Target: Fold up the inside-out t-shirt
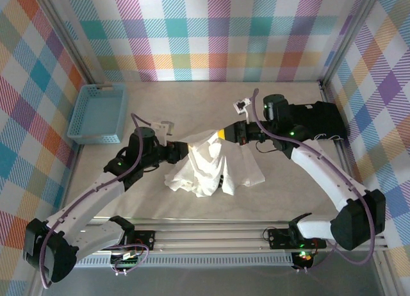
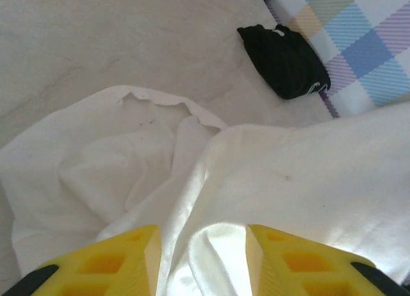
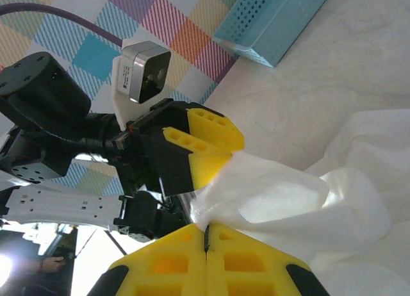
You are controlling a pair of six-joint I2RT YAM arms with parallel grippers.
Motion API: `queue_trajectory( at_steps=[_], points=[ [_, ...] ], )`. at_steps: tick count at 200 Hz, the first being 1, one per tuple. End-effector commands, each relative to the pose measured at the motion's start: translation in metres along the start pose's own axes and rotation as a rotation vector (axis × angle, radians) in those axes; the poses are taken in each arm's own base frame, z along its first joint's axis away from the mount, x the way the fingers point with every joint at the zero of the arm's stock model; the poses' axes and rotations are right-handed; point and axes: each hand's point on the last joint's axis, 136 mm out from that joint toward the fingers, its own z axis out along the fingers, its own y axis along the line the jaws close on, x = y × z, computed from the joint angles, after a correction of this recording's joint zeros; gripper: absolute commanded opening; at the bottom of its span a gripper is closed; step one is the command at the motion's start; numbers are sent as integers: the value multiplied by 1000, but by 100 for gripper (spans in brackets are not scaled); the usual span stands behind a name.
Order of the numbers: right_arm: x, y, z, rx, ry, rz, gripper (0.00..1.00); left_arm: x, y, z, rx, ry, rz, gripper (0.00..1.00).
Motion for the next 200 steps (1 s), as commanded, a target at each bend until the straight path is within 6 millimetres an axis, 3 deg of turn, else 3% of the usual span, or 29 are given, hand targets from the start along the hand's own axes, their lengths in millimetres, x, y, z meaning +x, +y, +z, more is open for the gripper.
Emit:
queue_trajectory(
  at_steps=[1,40,66,90,112,136,161,200],
  points=[
    [-5,0,6,-57,-5,41,0,5,4,-9,-22,-1,22,45],
    [-6,-11,14,-34,-9,87,0,5,-14,-20,15,-32,25,62],
    [-6,-12,17,-38,-3,96,0,9,-24,-21,-50,-43,123,75],
    [-6,-12,20,-43,0,96,0,7,-29,-8,-119,-19,214,85],
    [-4,-12,20,-45,4,99,0,14,-25,12,-181,53,253,87],
    [0,-13,20,-38,7,96,0,4,-18,28,-246,39,246,85],
    [4,-17,20,-21,13,94,0,-9,-27,43,-228,6,244,71],
    [6,-20,18,5,11,69,0,-14,-17,43,-295,9,248,52]
  ],
)
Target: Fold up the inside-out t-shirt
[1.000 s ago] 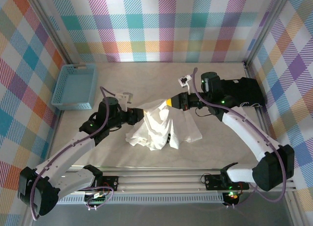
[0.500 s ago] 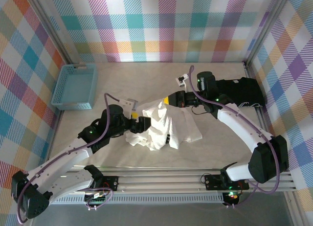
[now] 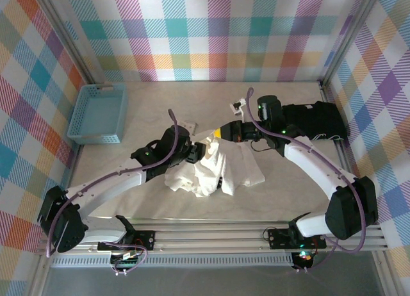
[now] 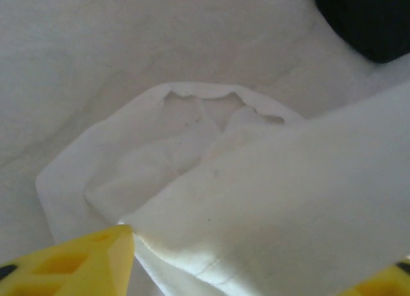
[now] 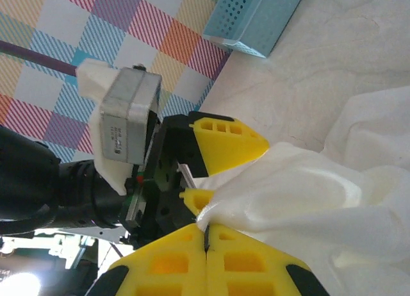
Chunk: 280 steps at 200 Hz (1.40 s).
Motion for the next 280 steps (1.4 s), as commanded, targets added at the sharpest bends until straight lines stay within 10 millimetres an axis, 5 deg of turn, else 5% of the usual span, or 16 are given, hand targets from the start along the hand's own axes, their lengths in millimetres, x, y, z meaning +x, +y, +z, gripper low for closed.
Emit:
queue_trajectory(
  at_steps=[1,50,93,135,151,180,220,244,280],
  points=[
    [2,3,-1,5,1,-46,0,-19,3,-7,-35,-51,4,51],
    [0,4,-4,29,-6,-79,0,-1,21,-8,-95,25,21,33],
    [-4,7,-9,52,-16,-110,0,7,30,-7,-109,55,5,28],
    [-4,6,-10,67,-16,-123,0,8,33,-7,-98,68,-6,10],
    [-4,-9,-12,150,-21,-124,0,5,29,-14,-65,60,-11,0],
    [0,-54,-16,390,-19,-92,0,1,-2,-35,122,50,-32,0],
    [6,-55,-3,352,19,-80,0,5,-1,-48,141,45,-58,0],
    [0,-40,-1,283,0,-85,0,13,-12,-31,147,90,-22,31],
    [-4,-27,0,234,-12,-83,0,10,-7,5,30,105,49,57]
  ],
)
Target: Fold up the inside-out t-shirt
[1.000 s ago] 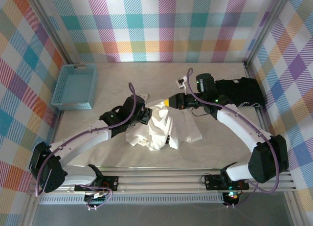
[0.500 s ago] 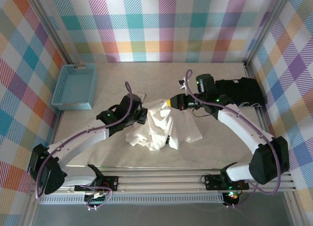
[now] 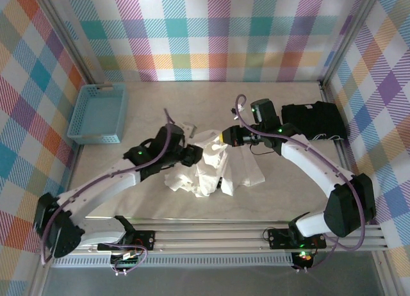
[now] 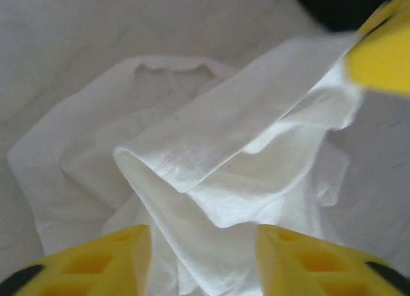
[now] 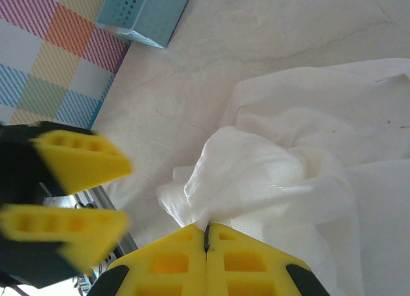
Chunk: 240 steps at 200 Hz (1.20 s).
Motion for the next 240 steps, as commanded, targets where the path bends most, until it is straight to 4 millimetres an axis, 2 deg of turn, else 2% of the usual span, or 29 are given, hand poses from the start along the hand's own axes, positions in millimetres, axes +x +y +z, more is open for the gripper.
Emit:
queue_trajectory(
  at_steps=[1,16,28,60,105,134,143,162,183,200,215,240],
  points=[
    [-16,25,-9,-78,-40,-33,0,-14,3,14,-65,-21,40,57],
    [-16,27,-10,-83,-42,-32,0,-19,6,25,-94,-19,49,59],
    [-16,28,-12,-82,-46,-34,0,-24,10,31,-127,-27,50,57],
    [-13,26,-13,-72,-43,-35,0,-34,17,38,-171,-55,47,42],
    [-13,29,-18,-70,-54,-51,0,-31,26,47,-197,-23,53,18],
    [-15,30,-21,-62,-65,-70,0,-30,30,45,-199,-21,50,8],
    [-14,29,-22,-53,-64,-76,0,-31,33,42,-208,-21,48,0],
    [-12,17,-21,11,-60,-92,0,-26,33,30,-198,-6,41,0],
    [-5,-10,-15,133,-36,-75,0,-15,10,8,-41,38,-5,0],
    [3,-5,1,72,0,-72,0,0,-1,-10,40,77,-41,0],
    [10,2,16,31,49,-86,3,17,10,-24,9,110,-68,0],
    [17,-2,33,38,105,-100,5,44,36,-36,-81,178,-118,0]
  ],
)
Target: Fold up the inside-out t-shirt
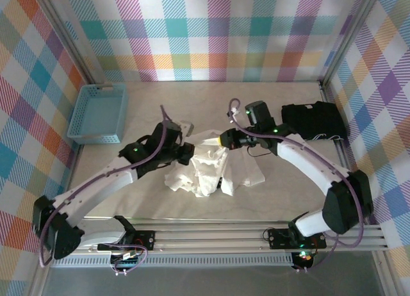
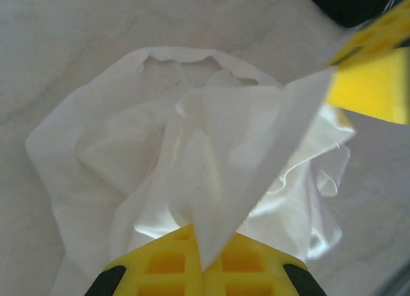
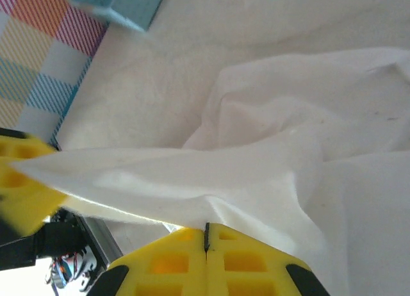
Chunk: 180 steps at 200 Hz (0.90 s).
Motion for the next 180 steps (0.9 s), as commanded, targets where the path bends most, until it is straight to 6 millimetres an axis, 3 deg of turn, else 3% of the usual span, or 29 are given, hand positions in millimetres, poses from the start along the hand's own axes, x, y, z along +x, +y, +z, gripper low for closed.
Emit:
queue_trajectory(
  at_steps=[1,29,83,104,140,180],
  points=[
    [1,6,13,-19,38,-51,5,49,28,-4,-78,168,-80,0],
    [4,2,20,-2,79,-48,11,57,34,-5,-85,184,-105,0],
    [22,4,1,70,39,-208,34,51,29,1,-60,179,-97,0],
    [28,7,7,100,44,-290,39,51,28,2,-56,179,-95,0],
    [16,14,21,152,45,-393,49,51,29,1,-55,173,-91,0],
    [9,18,38,174,64,-446,51,49,28,1,-50,164,-90,0]
  ],
)
